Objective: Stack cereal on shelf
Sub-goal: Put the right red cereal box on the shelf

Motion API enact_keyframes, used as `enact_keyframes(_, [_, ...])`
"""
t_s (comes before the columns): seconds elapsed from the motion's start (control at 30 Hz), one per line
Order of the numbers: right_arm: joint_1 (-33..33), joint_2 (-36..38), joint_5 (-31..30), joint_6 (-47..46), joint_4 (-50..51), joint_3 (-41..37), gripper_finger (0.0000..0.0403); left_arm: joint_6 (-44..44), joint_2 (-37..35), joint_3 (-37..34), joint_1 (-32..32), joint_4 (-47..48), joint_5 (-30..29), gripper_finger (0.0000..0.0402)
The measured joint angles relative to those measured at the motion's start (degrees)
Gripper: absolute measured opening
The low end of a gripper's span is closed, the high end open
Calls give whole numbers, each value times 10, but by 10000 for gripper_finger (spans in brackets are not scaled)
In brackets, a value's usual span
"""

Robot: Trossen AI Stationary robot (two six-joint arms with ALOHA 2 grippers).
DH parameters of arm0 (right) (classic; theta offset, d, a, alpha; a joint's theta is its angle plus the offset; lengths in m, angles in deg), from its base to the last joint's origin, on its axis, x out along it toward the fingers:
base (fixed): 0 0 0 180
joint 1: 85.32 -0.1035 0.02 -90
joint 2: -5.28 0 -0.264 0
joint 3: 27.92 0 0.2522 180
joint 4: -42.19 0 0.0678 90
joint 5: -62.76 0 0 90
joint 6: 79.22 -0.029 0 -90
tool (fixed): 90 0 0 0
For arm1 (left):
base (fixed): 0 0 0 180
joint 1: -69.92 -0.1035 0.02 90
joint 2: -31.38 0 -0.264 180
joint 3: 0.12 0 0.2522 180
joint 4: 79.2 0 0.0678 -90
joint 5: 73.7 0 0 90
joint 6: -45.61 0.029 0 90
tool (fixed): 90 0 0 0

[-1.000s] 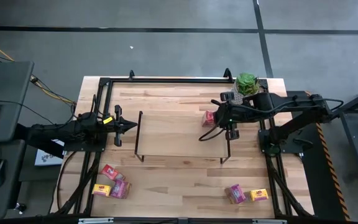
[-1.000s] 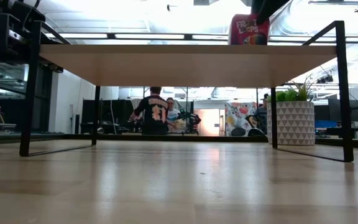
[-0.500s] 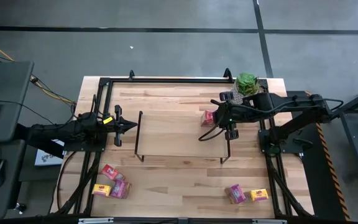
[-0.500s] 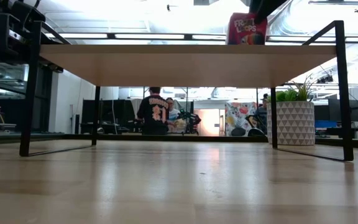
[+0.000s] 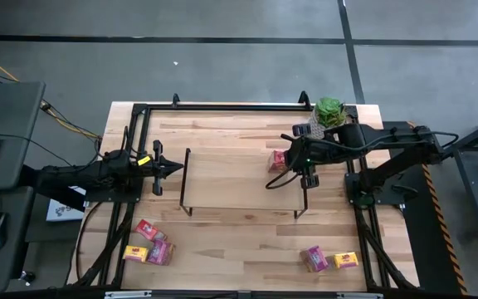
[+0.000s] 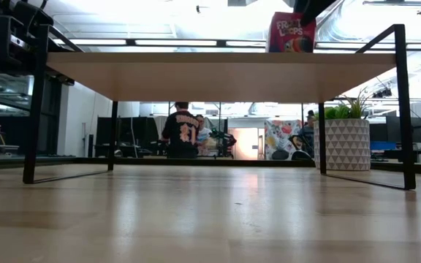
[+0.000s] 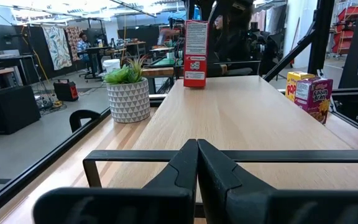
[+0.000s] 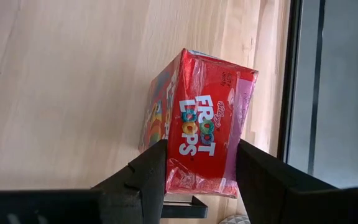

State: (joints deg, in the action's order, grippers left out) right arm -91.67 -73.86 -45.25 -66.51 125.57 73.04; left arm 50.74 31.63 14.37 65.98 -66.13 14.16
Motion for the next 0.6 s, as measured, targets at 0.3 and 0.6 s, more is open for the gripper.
enact_keyframes(0.3, [0, 0, -9, 3, 0, 0, 161, 0, 0, 0, 0, 0, 0, 3])
enact_keyframes(0.6, [0, 0, -8, 2, 0, 0, 161, 0, 0, 0, 0, 0, 0, 3])
